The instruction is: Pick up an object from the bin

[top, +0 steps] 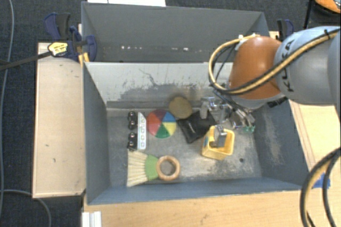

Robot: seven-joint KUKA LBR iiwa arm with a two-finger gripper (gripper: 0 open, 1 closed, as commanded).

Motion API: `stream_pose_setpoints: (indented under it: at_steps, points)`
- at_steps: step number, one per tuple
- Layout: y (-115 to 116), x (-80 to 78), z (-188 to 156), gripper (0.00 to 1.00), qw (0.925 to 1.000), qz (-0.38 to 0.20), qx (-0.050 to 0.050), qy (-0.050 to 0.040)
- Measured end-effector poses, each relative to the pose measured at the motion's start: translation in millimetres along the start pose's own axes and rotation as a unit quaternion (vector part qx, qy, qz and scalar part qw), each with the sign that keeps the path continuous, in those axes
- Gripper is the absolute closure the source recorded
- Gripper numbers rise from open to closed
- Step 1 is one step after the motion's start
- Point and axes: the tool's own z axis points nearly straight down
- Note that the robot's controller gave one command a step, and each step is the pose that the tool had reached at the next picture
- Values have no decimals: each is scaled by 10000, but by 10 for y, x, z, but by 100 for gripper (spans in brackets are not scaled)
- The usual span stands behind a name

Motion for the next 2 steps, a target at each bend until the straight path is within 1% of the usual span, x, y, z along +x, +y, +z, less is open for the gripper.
stream_pose_setpoints:
  at_steps: [1, 2]
  points:
    - [138, -4, 265, 100, 9988, -494, 0, 10]
    - [138, -4, 265, 100, 9988, -497, 0, 11]
